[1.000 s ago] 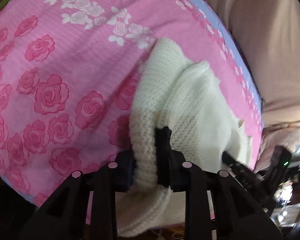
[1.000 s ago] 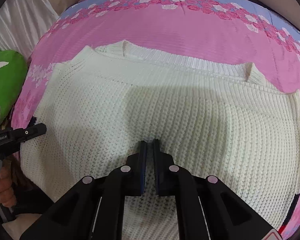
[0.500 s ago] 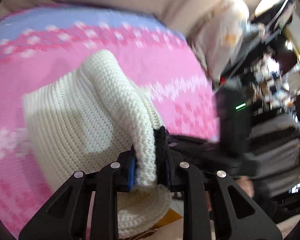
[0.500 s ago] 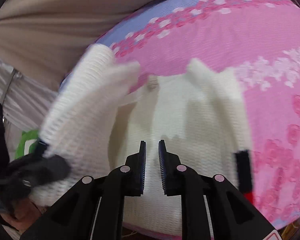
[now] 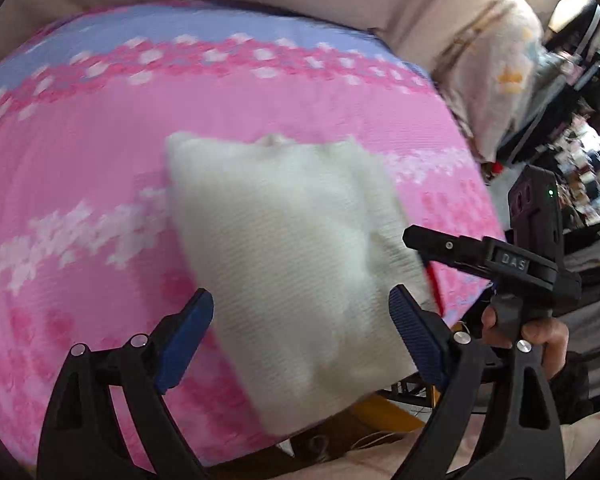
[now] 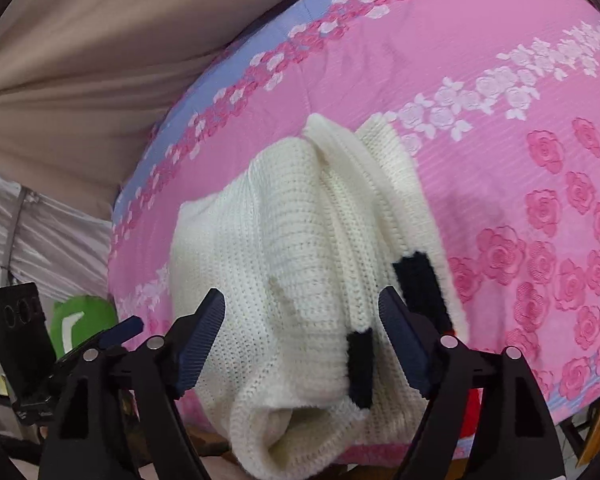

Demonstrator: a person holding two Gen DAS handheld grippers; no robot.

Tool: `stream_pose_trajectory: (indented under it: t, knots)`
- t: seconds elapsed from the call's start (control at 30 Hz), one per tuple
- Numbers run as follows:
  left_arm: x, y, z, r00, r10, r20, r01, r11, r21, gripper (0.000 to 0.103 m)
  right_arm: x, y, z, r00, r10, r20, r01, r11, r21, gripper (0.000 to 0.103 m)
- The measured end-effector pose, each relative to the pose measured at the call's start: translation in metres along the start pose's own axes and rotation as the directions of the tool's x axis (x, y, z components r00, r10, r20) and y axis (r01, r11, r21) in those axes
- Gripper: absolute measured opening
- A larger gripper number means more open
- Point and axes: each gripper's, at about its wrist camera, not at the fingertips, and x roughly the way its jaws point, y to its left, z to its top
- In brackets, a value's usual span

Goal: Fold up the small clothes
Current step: 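Open both tools and release the folded sweater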

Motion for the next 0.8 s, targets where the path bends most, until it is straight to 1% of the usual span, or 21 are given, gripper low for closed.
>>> stream_pose_trajectory:
  t: [0.03, 0.07, 0.1, 0.13, 0.17, 0.2, 0.27, 0.3, 0.33, 0.37, 0.4, 0.43, 0.47, 0.5, 0.53, 0.57, 0.6, 0.63, 0.67, 0.73, 0.8]
  knots:
    - [0.000, 0.007, -0.004, 1.000, 0.008, 0.000, -0.008, 1.000, -0.028, 0.087, 0.009, 0.002, 0.000, 0.999, -0.035, -0.020, 0.035, 0.999, -0.016, 0.078]
    - [-0.004, 0.016, -0.013, 1.000, 0.009, 0.000, -0.009, 0.998, -0.058, 0.087, 0.023, 0.006, 0.000, 0.995, -0.082, -0.052, 0.080, 0.996, -0.032, 0.073]
    - [-0.005, 0.020, -0.014, 1.000, 0.006, 0.001, -0.006, 0.996, -0.085, 0.087, 0.030, 0.011, -0.002, 0.994, -0.084, -0.076, 0.080, 0.996, -0.048, 0.041]
    - [-0.008, 0.023, -0.017, 1.000, 0.001, 0.013, 0.001, 0.994, -0.111, 0.087, 0.033, 0.017, -0.002, 0.994, -0.066, -0.092, 0.061, 0.996, -0.059, 0.027]
    - [-0.014, 0.026, -0.019, 1.000, -0.005, 0.022, 0.008, 0.992, -0.123, 0.087, 0.029, 0.024, -0.001, 0.996, -0.032, -0.083, 0.026, 0.997, -0.069, 0.022]
    - [-0.018, 0.026, -0.021, 1.000, -0.010, 0.028, 0.014, 0.992, -0.126, 0.087, 0.016, 0.032, 0.001, 0.999, 0.012, -0.051, -0.016, 0.997, -0.081, 0.020]
    - [-0.022, 0.019, -0.024, 0.999, -0.012, 0.038, 0.016, 0.994, -0.111, 0.087, -0.019, 0.039, 0.008, 0.997, 0.074, 0.025, -0.071, 0.992, -0.106, 0.018]
    - [-0.023, 0.016, -0.025, 0.999, -0.012, 0.036, 0.016, 0.995, -0.100, 0.087, -0.035, 0.037, 0.012, 0.995, 0.082, 0.056, -0.075, 0.991, -0.111, 0.018]
    - [-0.021, 0.013, -0.026, 0.999, -0.002, 0.033, 0.005, 0.996, -0.086, 0.087, -0.045, 0.033, 0.015, 0.995, 0.070, 0.076, -0.062, 0.992, -0.111, 0.018]
    - [-0.018, 0.010, -0.026, 0.999, 0.009, 0.032, -0.006, 0.997, -0.075, 0.087, -0.052, 0.022, 0.014, 0.995, 0.018, 0.093, -0.007, 0.993, -0.116, 0.018]
    - [-0.014, 0.008, -0.026, 0.999, 0.015, 0.029, -0.013, 0.998, -0.067, 0.087, -0.048, 0.011, 0.014, 0.994, -0.054, 0.093, 0.066, 0.990, -0.128, 0.018]
    - [-0.009, 0.005, -0.025, 1.000, 0.021, 0.020, -0.020, 0.998, -0.062, 0.087, -0.033, -0.003, 0.013, 0.989, -0.134, 0.067, 0.143, 0.979, -0.142, 0.018]
    - [-0.004, 0.003, -0.024, 1.000, 0.024, 0.013, -0.023, 0.998, -0.061, 0.087, -0.007, -0.027, 0.009, 0.977, -0.212, -0.011, 0.208, 0.967, -0.149, 0.019]
    - [0.002, 0.001, -0.023, 1.000, 0.026, 0.005, -0.026, 0.998, -0.062, 0.087, 0.006, -0.044, 0.003, 0.976, -0.209, -0.053, 0.202, 0.971, -0.125, 0.021]
    - [0.008, -0.003, -0.022, 0.999, 0.036, -0.007, -0.036, 0.998, -0.059, 0.087, 0.003, -0.051, 0.002, 0.989, -0.144, -0.030, 0.142, 0.986, -0.083, 0.022]
    - [0.012, -0.006, -0.020, 0.999, 0.046, -0.012, -0.046, 0.998, -0.052, 0.087, -0.008, -0.052, 0.004, 0.995, -0.101, -0.024, 0.100, 0.994, -0.046, 0.023]
    - [0.014, -0.011, -0.017, 0.999, 0.049, -0.006, -0.049, 0.998, -0.042, 0.087, -0.020, -0.050, 0.006, 0.997, -0.081, -0.003, 0.081, 0.996, -0.027, 0.029]
    - [0.015, -0.015, -0.015, 0.999, 0.046, 0.000, -0.046, 0.998, -0.035, 0.087, -0.033, -0.047, 0.007, 0.997, -0.078, 0.026, 0.079, 0.997, -0.018, 0.029]
    - [0.015, -0.018, -0.014, 0.999, 0.044, 0.005, -0.044, 0.999, -0.030, 0.087, -0.050, -0.044, 0.004, 0.996, -0.073, 0.059, 0.074, 0.997, -0.019, 0.031]
    - [0.016, -0.025, -0.010, 0.999, 0.048, 0.011, -0.048, 0.999, -0.017, 0.087, -0.079, -0.042, -0.006, 0.996, -0.052, 0.076, 0.054, 0.998, -0.031, 0.037]
    - [0.019, -0.029, -0.007, 0.999, 0.050, 0.011, -0.049, 0.999, -0.009, 0.087, -0.103, -0.040, -0.025, 0.997, -0.026, 0.072, 0.030, 0.998, -0.063, 0.047]
